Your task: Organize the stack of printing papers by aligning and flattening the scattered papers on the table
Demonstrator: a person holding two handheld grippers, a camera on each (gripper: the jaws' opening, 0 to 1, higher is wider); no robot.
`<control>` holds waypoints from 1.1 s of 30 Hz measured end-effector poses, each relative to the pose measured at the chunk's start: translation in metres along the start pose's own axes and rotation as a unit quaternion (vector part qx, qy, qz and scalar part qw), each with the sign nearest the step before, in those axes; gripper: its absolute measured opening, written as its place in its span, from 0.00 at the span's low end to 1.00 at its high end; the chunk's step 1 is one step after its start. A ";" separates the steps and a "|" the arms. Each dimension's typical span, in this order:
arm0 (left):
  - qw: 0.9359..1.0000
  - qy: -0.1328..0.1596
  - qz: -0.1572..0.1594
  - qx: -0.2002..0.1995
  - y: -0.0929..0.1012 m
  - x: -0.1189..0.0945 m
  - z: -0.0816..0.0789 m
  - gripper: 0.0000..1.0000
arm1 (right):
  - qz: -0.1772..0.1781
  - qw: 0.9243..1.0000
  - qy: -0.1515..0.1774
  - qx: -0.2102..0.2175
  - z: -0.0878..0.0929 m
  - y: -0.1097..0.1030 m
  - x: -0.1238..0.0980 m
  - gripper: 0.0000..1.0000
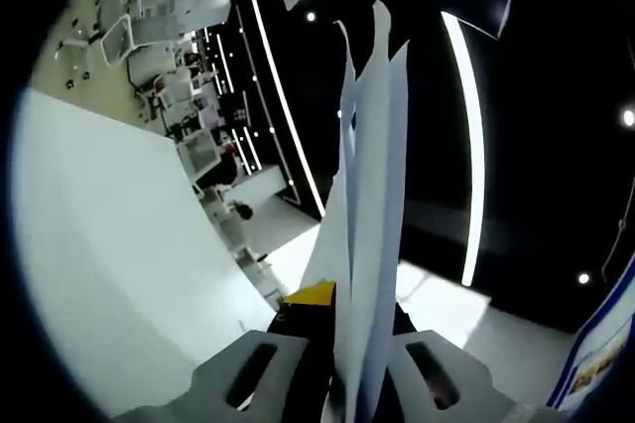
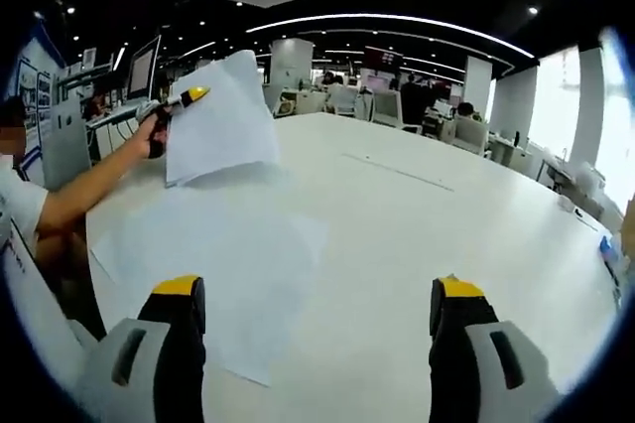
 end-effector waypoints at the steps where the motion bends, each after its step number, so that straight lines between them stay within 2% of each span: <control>1: 1.000 0.000 0.000 0.000 0.000 0.000 0.000 0.06 | 0.001 1.000 -0.001 0.000 -0.001 0.000 0.000 0.89; 14: 1.000 0.002 -0.002 0.000 -0.001 -0.001 -0.001 0.06 | 0.001 1.000 0.000 0.004 -0.005 0.004 0.004 0.88; 33: 1.000 0.001 -0.002 0.004 0.000 -0.002 0.000 0.06 | -0.030 0.999 -0.014 -0.010 -0.004 -0.007 0.026 0.87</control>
Point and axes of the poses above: the point that each gripper's makers call its tool centre point, and the gripper's own axes: x roughly forward along the fingers, y roughly to its right, z roughly out of its underside, the point moved 9 cm from there along -x, roughly backward along the fingers, and after that the axes turned 12 degrees about -x, right-handed, at the moved point
